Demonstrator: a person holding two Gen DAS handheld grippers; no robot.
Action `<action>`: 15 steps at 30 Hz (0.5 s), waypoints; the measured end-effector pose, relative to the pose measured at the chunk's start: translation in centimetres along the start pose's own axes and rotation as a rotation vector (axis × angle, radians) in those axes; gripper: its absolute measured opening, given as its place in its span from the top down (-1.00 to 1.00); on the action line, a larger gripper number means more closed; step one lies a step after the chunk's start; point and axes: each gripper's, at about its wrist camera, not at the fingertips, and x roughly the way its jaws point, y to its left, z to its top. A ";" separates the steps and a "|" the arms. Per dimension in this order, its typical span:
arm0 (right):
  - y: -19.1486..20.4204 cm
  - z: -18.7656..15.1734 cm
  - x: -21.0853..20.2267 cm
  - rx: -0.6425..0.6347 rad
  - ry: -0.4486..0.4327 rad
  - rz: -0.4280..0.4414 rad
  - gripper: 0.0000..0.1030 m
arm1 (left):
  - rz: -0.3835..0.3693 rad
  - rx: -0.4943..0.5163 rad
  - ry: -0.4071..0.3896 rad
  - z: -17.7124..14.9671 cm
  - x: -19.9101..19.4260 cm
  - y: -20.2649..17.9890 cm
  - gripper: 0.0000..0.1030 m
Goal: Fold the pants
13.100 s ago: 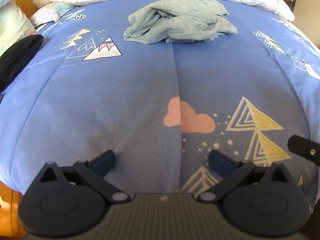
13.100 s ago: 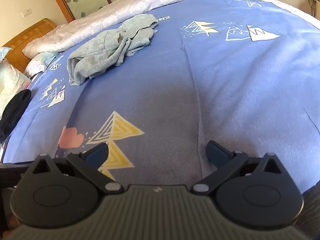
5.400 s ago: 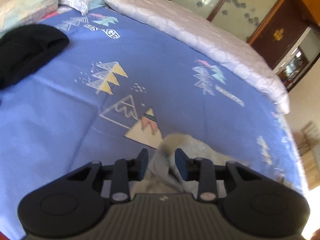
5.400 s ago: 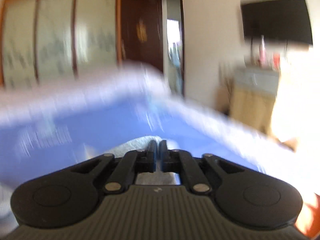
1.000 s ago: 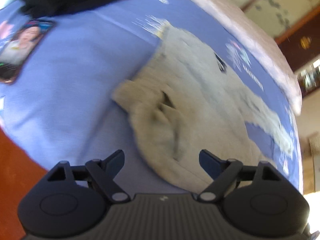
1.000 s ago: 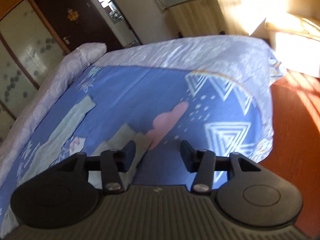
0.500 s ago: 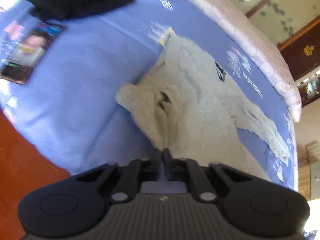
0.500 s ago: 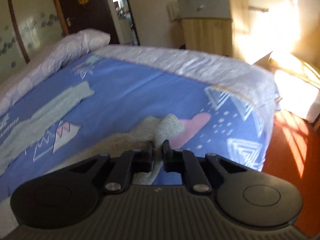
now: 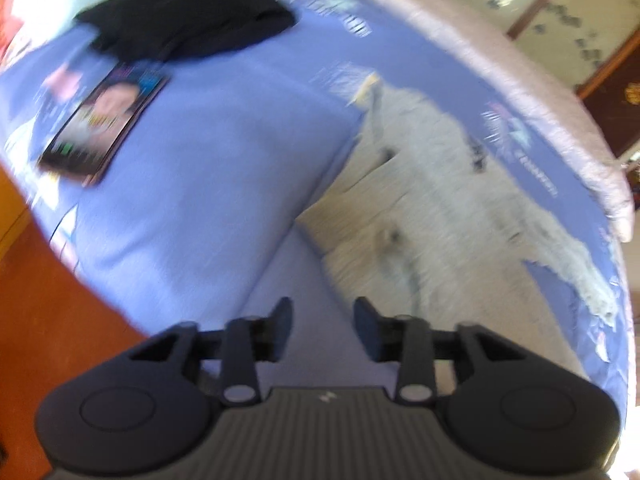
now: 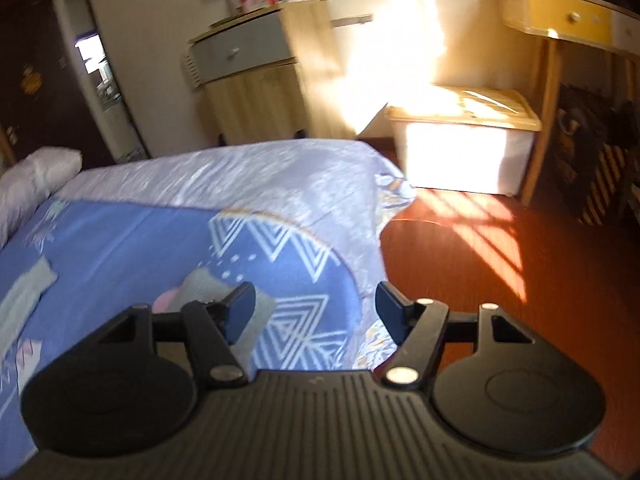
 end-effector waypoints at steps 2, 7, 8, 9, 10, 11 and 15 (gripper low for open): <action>0.8 0.4 -1.0 -0.016 -0.038 0.040 -0.27 | -0.024 0.021 -0.011 0.6 0.3 -1.1 -0.30; 6.6 0.1 -2.2 -0.107 0.035 0.293 -0.15 | 0.018 0.086 0.025 1.5 3.3 -3.6 0.10; 8.0 -0.1 -2.2 -0.122 0.062 0.352 -0.15 | 0.020 0.086 0.040 1.7 3.8 -3.8 0.15; 9.5 -0.2 -2.2 -0.141 0.100 0.422 -0.15 | 0.005 0.084 0.038 2.1 3.9 -3.9 0.15; 11.8 -0.9 -2.2 -0.161 0.146 0.488 -0.14 | -0.004 0.091 0.025 2.5 3.7 -4.1 0.15; 13.3 -1.1 -1.9 -0.177 0.203 0.556 -0.13 | -0.004 0.108 0.001 3.2 3.5 -4.7 0.10; 19.5 -3.1 0.0 -0.202 0.407 0.736 -0.06 | 0.004 0.221 -0.113 7.2 3.0 -8.2 -0.09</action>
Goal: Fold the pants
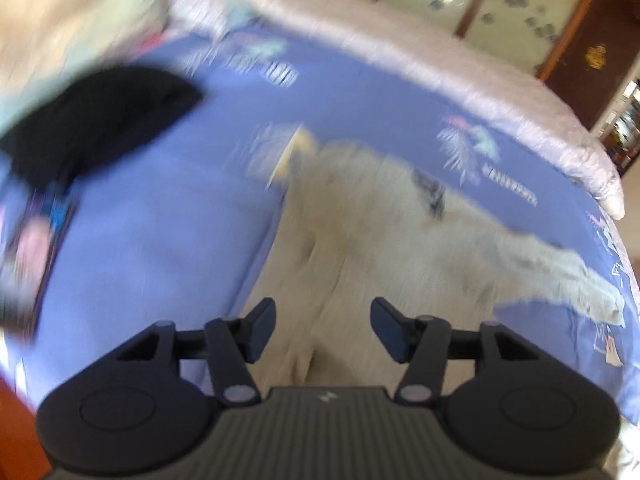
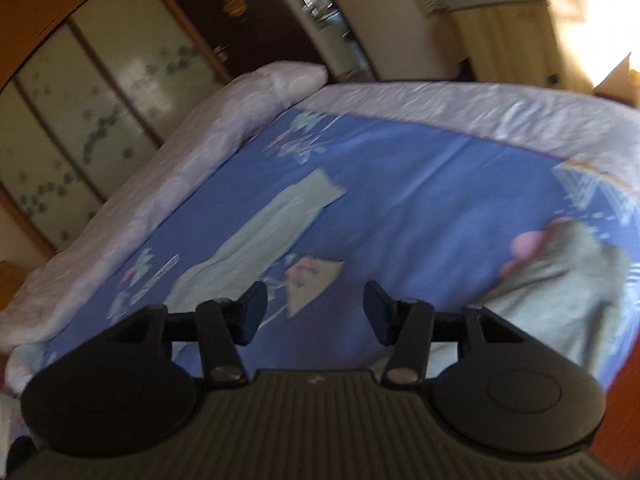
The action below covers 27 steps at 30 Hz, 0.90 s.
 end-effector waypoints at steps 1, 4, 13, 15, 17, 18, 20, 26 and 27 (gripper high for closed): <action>0.4 0.3 1.6 0.019 0.039 0.030 -0.04 | 0.002 0.026 -0.015 1.1 0.6 -0.8 -0.09; 2.9 -0.5 6.7 0.053 0.159 0.098 0.02 | -0.041 0.066 -0.012 4.5 3.8 -3.3 -0.09; 10.3 -5.7 19.8 0.039 0.378 0.210 0.21 | -0.054 0.096 0.042 8.8 17.7 -8.7 -0.08; 10.8 -6.0 20.8 0.034 0.378 0.203 0.21 | -0.063 0.107 0.047 9.3 20.0 -9.4 -0.08; 10.9 -5.8 21.1 0.046 0.363 0.212 0.21 | -0.042 0.131 0.057 9.4 22.4 -10.2 -0.08; 10.7 -5.8 21.0 0.060 0.357 0.224 0.31 | -0.011 0.139 0.069 9.4 23.6 -10.5 -0.05; 10.4 -5.6 20.6 0.052 0.348 0.212 0.86 | 0.038 0.150 0.076 9.2 25.3 -10.9 -0.05; 8.2 -4.4 15.5 0.007 0.185 0.155 0.89 | 0.095 0.239 0.039 8.4 25.8 -12.6 -0.26; 7.8 -4.5 15.5 -0.001 0.194 0.119 0.88 | 0.104 0.257 0.038 8.1 25.8 -12.9 -0.28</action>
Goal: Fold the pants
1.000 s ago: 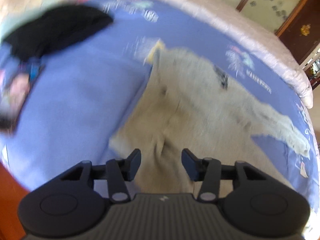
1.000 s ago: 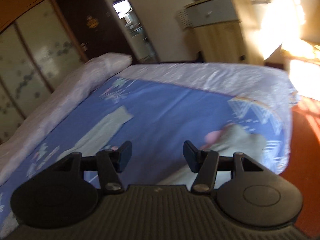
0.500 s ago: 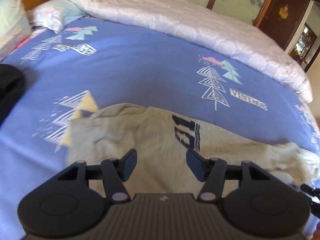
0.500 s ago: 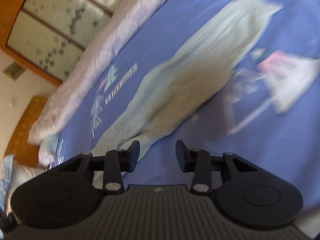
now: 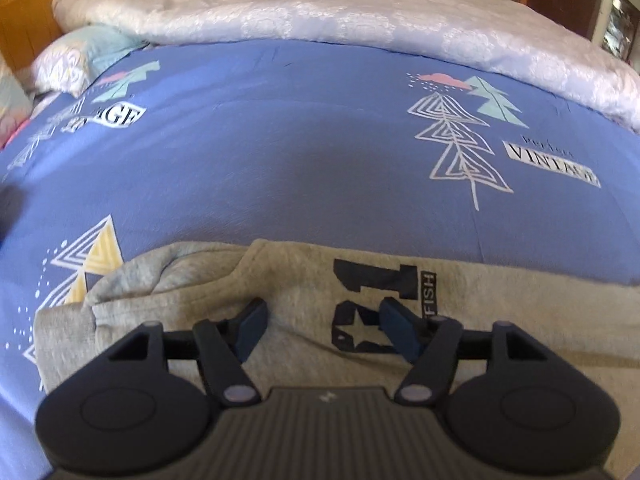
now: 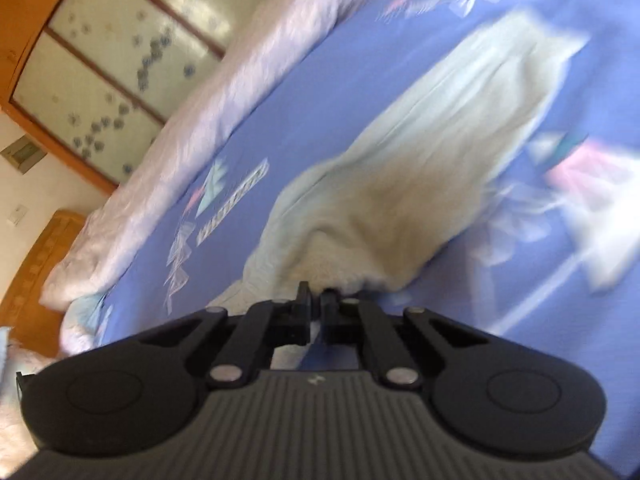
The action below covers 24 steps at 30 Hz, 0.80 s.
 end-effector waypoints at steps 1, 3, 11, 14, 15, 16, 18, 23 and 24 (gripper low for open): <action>-0.4 -0.3 0.4 -0.011 0.029 -0.033 0.80 | 0.008 0.008 0.007 0.2 0.0 -0.2 -0.28; -1.5 -0.7 1.1 0.041 0.090 -0.043 0.71 | -0.008 -0.001 0.041 0.3 -0.9 -0.2 -0.28; -4.3 0.8 -6.1 0.052 -0.027 -0.032 0.41 | -0.044 -0.060 -0.034 -3.1 -10.9 8.2 -0.47; -6.8 2.9 -6.7 0.085 -0.100 -0.113 0.41 | 0.039 -0.084 0.010 -4.3 -11.5 11.6 -0.45; -7.5 3.8 -6.7 0.081 -0.127 -0.144 0.41 | 0.063 -0.093 0.020 -4.3 -11.4 12.1 -0.43; -8.0 4.9 -6.6 0.066 -0.149 -0.189 0.41 | 0.075 -0.103 0.024 -4.1 -11.3 12.6 -0.43; -8.2 7.0 -5.7 0.014 -0.174 -0.248 0.41 | 0.088 -0.110 0.011 -3.1 -11.0 12.8 -0.43; -7.5 12.4 -1.4 -0.140 -0.135 -0.277 0.21 | 0.085 -0.085 0.005 0.2 -7.7 10.0 -0.44; -7.7 13.5 -0.3 -0.127 -0.090 -0.247 0.14 | 0.076 -0.090 0.009 0.4 -6.9 9.6 -0.44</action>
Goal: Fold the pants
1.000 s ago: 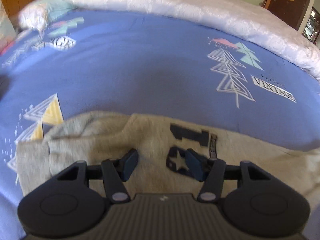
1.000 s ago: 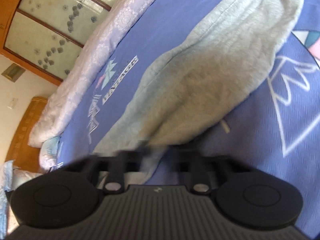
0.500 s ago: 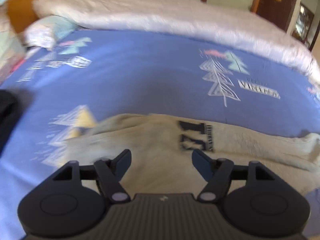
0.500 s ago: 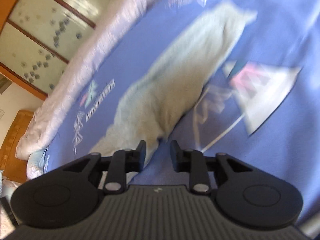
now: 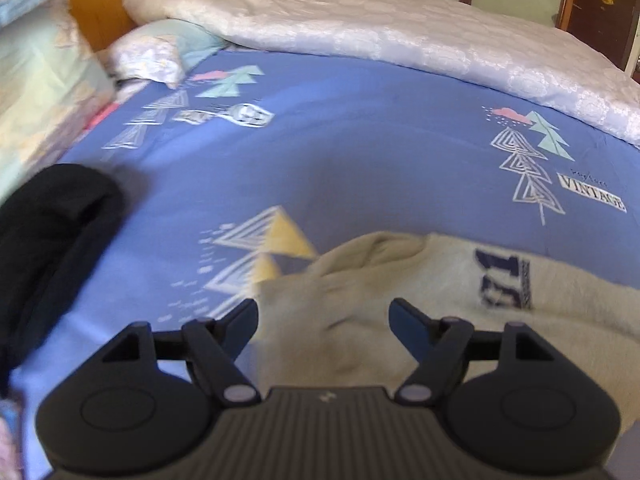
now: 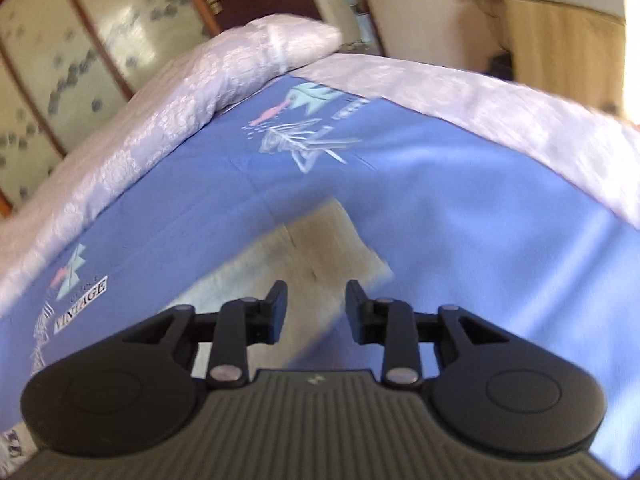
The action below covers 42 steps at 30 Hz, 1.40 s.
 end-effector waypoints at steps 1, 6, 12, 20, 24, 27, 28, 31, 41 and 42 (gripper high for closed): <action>-0.4 0.8 0.8 0.045 0.039 0.039 0.14 | -0.012 -0.008 0.009 0.2 1.0 -0.7 -0.44; -0.3 2.2 6.7 0.323 0.187 0.109 0.03 | -0.006 -0.018 0.033 0.2 4.9 -3.1 -0.48; 1.1 2.8 7.1 0.248 0.029 -0.062 0.94 | 0.024 0.009 0.007 0.8 6.8 -3.5 -0.51; 0.6 2.8 6.8 0.197 -0.017 -0.090 0.64 | 0.015 -0.047 -0.002 1.4 6.3 -2.3 -0.46; -1.4 1.6 1.7 0.243 -0.050 -0.010 0.30 | -0.007 -0.067 -0.053 0.2 0.7 0.6 -0.47; -2.8 1.2 -2.1 0.268 -0.016 0.082 0.30 | -0.035 -0.104 -0.080 -1.8 -4.2 3.9 -0.52; -3.2 0.4 -3.8 0.263 -0.003 0.105 0.30 | -0.034 -0.121 -0.079 -2.9 -5.9 5.2 -0.53; -4.1 -2.0 -8.5 0.253 0.025 0.171 0.30 | -0.050 -0.183 -0.043 -6.7 -9.5 8.8 -0.59; -6.0 -11.5 -21.3 0.186 0.059 0.286 0.26 | -0.193 -0.388 0.150 -17.5 -11.6 13.6 -0.85; -6.4 -12.2 -21.8 0.200 0.063 0.294 0.26 | -0.233 -0.420 0.167 -17.9 -11.2 13.6 -0.85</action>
